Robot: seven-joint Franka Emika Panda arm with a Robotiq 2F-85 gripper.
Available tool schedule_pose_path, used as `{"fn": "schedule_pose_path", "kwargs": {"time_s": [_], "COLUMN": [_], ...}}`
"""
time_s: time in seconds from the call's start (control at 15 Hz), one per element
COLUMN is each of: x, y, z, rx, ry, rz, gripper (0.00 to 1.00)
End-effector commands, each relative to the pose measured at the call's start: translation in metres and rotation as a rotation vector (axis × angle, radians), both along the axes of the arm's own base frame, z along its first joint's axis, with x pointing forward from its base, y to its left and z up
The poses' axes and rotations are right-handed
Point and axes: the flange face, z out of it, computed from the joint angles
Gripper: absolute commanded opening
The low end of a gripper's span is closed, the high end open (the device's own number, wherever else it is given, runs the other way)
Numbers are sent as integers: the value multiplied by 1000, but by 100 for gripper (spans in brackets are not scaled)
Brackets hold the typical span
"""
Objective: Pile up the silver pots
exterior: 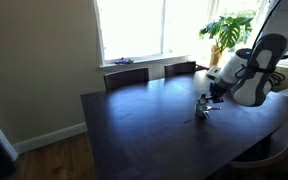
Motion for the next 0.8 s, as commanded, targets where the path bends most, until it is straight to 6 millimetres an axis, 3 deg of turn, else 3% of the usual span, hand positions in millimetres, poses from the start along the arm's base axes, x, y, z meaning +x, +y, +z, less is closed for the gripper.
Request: {"fn": "schedule_pose_path", "kwargs": {"time_s": [0.0,0.27,0.73], "x": [8,20,52], "y": [4,7,15], "z": [-21,-36,-31], "rx": [-27,-41,-66], "ry": [10,11,-38], "rz": [1,23,73], "gripper": [4,4,2]}}
